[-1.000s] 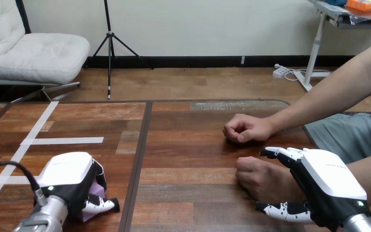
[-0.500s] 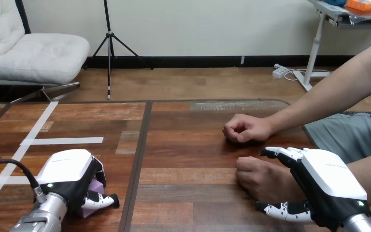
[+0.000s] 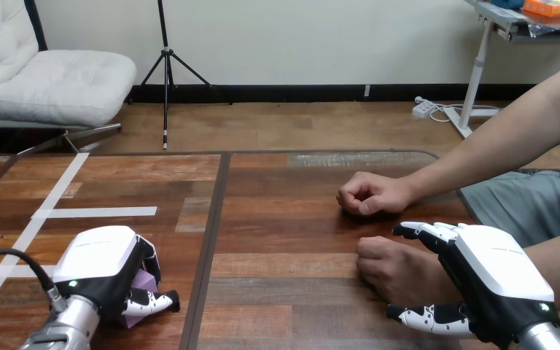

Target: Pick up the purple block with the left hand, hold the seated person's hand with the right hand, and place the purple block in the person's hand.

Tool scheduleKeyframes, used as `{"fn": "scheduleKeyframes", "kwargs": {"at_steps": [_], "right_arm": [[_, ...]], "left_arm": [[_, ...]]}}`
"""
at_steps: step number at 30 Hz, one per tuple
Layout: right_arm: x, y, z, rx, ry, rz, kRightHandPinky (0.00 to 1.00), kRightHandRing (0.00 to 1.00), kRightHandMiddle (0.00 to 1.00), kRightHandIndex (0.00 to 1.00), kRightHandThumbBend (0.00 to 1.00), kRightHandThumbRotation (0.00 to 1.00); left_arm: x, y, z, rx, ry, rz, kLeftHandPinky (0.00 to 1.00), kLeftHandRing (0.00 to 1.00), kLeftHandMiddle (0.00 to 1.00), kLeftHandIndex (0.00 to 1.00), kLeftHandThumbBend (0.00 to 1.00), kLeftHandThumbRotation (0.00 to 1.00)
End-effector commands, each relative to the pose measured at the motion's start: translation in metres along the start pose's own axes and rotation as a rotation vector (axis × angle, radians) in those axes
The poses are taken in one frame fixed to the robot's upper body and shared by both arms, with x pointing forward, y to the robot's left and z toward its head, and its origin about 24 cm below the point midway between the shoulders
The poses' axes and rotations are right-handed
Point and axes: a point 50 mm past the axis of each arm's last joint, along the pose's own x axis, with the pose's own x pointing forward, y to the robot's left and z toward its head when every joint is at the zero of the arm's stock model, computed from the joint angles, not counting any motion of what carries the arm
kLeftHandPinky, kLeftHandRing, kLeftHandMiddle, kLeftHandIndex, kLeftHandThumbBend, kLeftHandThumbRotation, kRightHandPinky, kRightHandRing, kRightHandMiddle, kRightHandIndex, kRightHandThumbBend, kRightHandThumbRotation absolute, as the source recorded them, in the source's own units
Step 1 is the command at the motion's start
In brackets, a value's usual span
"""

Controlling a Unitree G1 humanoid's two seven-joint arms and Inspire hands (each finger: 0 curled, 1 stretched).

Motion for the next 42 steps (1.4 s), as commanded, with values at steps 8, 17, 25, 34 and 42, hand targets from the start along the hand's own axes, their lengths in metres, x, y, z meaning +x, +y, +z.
{"fn": "scheduleKeyframes", "kwargs": {"at_steps": [8,17,25,34,42], "right_arm": [[0.007,-0.017,0.005,-0.017,-0.040,-0.064,0.93,0.88,0.82,0.82,0.68,0.25],[0.008,-0.017,0.005,-0.014,-0.040,-0.066,0.93,0.88,0.82,0.82,0.69,0.24],[0.008,-0.017,0.005,-0.009,-0.041,-0.067,0.92,0.88,0.82,0.82,0.69,0.23],[0.009,-0.017,0.004,-0.008,-0.040,-0.070,0.93,0.88,0.82,0.83,0.68,0.24],[0.009,-0.017,0.004,-0.011,-0.043,-0.074,0.92,0.88,0.82,0.83,0.67,0.26]], "left_arm": [[-0.007,-0.013,0.000,-0.071,-0.092,0.074,0.31,0.36,0.41,0.43,0.11,0.18],[-0.011,-0.012,0.005,-0.238,-0.185,0.218,0.32,0.37,0.43,0.44,0.34,0.13],[-0.015,-0.010,0.013,-0.517,-0.284,0.347,0.31,0.36,0.43,0.45,0.54,0.04],[-0.018,-0.009,0.023,-0.769,-0.354,0.473,0.32,0.38,0.45,0.46,0.71,0.06],[-0.019,-0.009,0.031,-0.935,-0.399,0.546,0.33,0.39,0.45,0.47,0.77,0.08]]}}
